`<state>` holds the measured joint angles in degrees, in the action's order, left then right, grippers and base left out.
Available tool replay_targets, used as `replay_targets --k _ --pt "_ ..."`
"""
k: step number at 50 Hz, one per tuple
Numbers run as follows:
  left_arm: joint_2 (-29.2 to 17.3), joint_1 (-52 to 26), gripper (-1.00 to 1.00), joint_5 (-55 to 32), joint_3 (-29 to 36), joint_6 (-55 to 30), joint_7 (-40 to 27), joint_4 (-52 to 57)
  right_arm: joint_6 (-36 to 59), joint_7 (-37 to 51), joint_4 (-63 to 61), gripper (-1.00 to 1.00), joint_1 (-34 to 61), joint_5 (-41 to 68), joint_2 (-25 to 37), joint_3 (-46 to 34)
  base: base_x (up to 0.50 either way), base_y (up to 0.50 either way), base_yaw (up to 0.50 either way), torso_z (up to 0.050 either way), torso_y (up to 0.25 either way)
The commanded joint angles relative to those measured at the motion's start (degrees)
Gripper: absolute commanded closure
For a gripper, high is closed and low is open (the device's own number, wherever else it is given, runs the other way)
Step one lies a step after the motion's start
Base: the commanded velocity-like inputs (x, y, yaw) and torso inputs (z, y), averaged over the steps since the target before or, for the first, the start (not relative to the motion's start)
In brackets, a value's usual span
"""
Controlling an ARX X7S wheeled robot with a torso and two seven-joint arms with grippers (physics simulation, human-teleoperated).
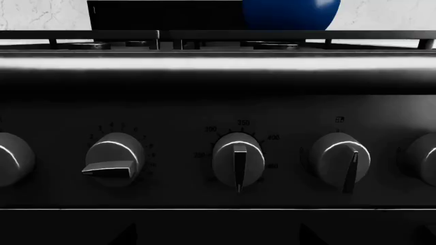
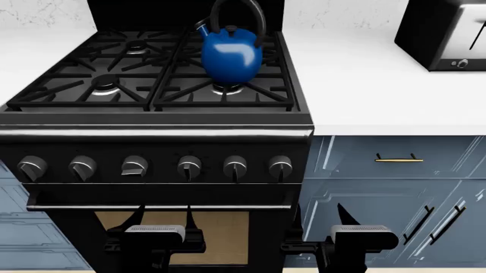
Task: Turn on the front right burner of the stove.
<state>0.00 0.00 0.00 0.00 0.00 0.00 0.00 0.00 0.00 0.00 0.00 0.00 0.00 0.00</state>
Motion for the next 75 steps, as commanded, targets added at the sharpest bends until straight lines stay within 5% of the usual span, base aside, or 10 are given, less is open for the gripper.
replay_targets --k 1,28,75 --pt "-0.9 -0.4 -1.00 -0.5 1.3 -0.5 -1.1 -0.1 -0.1 0.8 0.0 -1.00 0.0 1.3 0.9 -1.1 0.00 0.00 0.00 0.000 0.000" --pt "-4.6 0.9 -1.00 -5.1 5.0 1.8 -2.0 1.6 -3.1 3.6 2.7 -1.00 0.9 2.5 4.6 -5.8 0.00 0.00 0.00 -0.003 0.000" --pt "-7.1 0.1 -1.00 -8.8 7.3 1.1 -5.5 0.8 -2.3 7.1 1.9 -1.00 1.3 5.1 7.0 -9.0 0.00 0.00 0.00 -0.045 0.000"
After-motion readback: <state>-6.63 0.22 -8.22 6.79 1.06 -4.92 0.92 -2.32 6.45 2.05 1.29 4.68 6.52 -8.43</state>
